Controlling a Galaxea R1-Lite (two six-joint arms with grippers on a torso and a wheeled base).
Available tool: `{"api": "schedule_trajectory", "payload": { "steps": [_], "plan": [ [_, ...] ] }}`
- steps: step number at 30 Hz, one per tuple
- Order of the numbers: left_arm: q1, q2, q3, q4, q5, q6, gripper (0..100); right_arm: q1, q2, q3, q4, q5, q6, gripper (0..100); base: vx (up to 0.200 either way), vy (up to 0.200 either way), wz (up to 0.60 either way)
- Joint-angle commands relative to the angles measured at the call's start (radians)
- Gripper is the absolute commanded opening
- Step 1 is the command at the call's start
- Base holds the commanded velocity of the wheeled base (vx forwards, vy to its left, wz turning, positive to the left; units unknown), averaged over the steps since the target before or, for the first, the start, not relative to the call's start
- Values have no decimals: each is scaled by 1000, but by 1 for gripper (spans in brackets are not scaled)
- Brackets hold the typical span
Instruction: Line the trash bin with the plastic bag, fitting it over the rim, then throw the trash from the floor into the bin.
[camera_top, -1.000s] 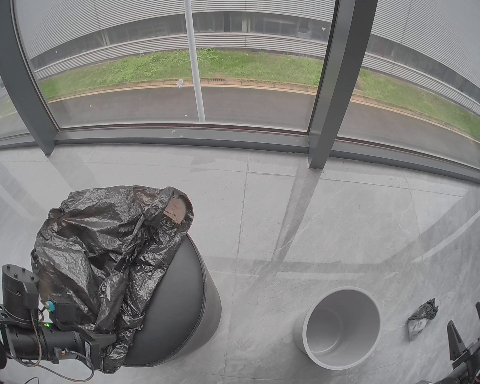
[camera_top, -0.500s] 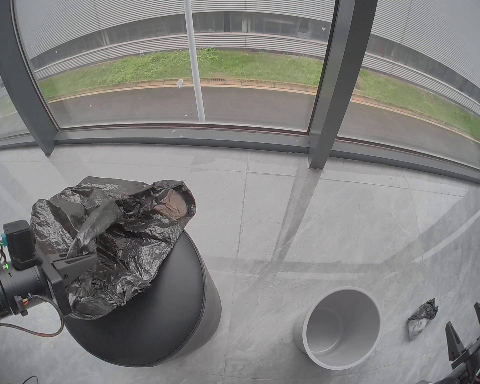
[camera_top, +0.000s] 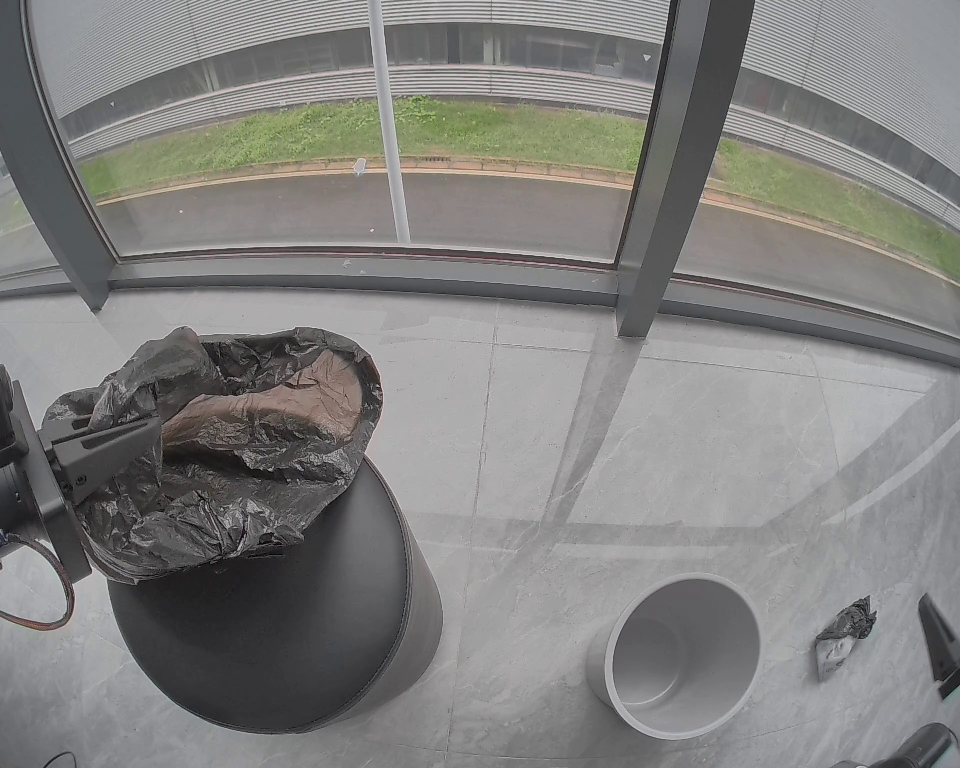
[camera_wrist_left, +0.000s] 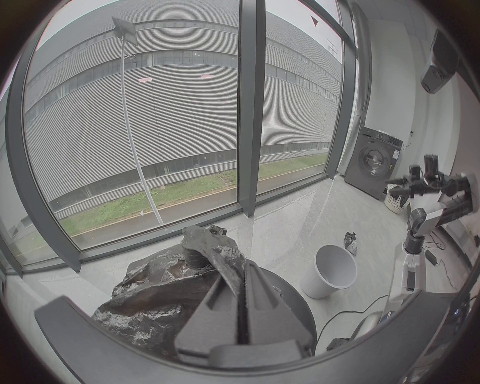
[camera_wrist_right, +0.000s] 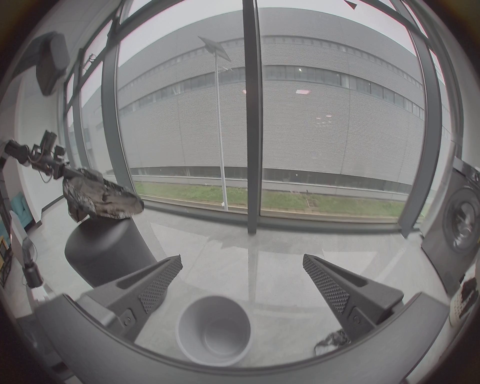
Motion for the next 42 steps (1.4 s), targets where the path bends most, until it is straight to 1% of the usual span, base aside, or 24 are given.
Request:
{"api": "schedule_trajectory", "payload": {
  "steps": [1, 2, 3, 5, 8, 9, 10, 11, 12, 13, 18, 22, 23, 24, 26, 27, 28, 29, 30, 32, 34, 36, 39, 42],
  "plan": [
    [-7, -16, -63, 32, 2, 56, 0, 204, 983, -735, -250, 149, -132, 100, 0, 0, 0],
    [-7, -18, -63, 32, 2, 58, 0, 215, 995, -740, -250, 151, -135, 100, 0, 0, 0],
    [-7, -43, -49, 48, 2, 73, 0, 346, 1132, -796, -258, 152, -135, 100, 0, 0, 0],
    [-7, -70, -37, 87, 0, 73, 0, 438, 1270, -856, -265, 154, -135, 100, 0, 0, 0],
    [-9, -116, -20, 158, 0, 76, 0, 531, 1442, -948, -319, 152, -132, 100, 0, 0, 0],
    [-9, -119, -19, 161, 0, 76, 0, 536, 1449, -953, -324, 152, -131, 100, 0, 0, 0],
    [-10, -141, -8, 176, -3, 76, 0, 580, 1534, -1000, -391, 152, -125, 100, 0, 0, 0],
    [-10, -141, -8, 176, -3, 76, 0, 580, 1534, -1000, -391, 152, -125, 100, 0, 0, 0],
    [-18, -161, 1, 175, -9, 76, 0, 617, 1609, -1043, -457, 154, -109, 100, 0, 0, 0],
    [-21, -167, 1, 173, -11, 76, 0, 631, 1635, -1057, -478, 154, -105, 100, 0, 0, 0],
    [-29, -136, -22, 143, -9, 76, 0, 652, 1686, -1060, -515, 152, -102, 100, 0, 0, 0],
    [-30, 37, -72, -34, -14, 73, 0, 654, 1704, -1065, -532, 149, -99, 100, 0, 0, 0],
    [-30, 43, -74, -40, -14, 73, 0, 654, 1702, -1065, -532, 149, -99, 100, 0, 0, 0],
    [-35, 112, -85, -109, -14, 75, 0, 654, 1696, -1057, -544, 144, -94, 100, 0, 0, 0],
    [-65, 149, -88, -149, -14, 75, 0, 654, 1689, -1046, -554, 134, -89, 100, 0, 0, 0],
    [-65, 149, -88, -149, -14, 75, 0, 654, 1689, -1046, -554, 134, -89, 100, 0, 0, 0],
    [-110, 152, -81, -152, -8, 73, 0, 654, 1673, -1026, -554, 124, -88, 100, 0, 0, 0],
    [-127, 148, -77, -150, -3, 73, 0, 654, 1669, -1017, -555, 123, -88, 100, 0, 0, 0],
    [-173, 135, -60, -149, 3, 73, 0, 654, 1662, -997, -557, 123, -88, 100, 0, 0, 0],
    [-202, 117, -43, -147, 17, 75, 0, 655, 1658, -987, -557, 123, -88, 100, 0, 0, 0],
    [-237, 82, -25, -123, 48, 75, 0, 655, 1656, -983, -557, 123, -89, 100, 0, 0, 0],
    [-277, 14, -15, -40, 75, 73, 0, 655, 1661, -987, -557, 124, -89, 100, 0, 0, 0],
    [-283, -76, -6, 83, 94, 75, 0, 652, 1666, -996, -557, 129, -89, 100, 0, 0, 0],
    [-282, -148, 9, 164, 97, 73, 0, 652, 1661, -997, -558, 132, -89, 100, 0, 0, 0]
  ]
}}
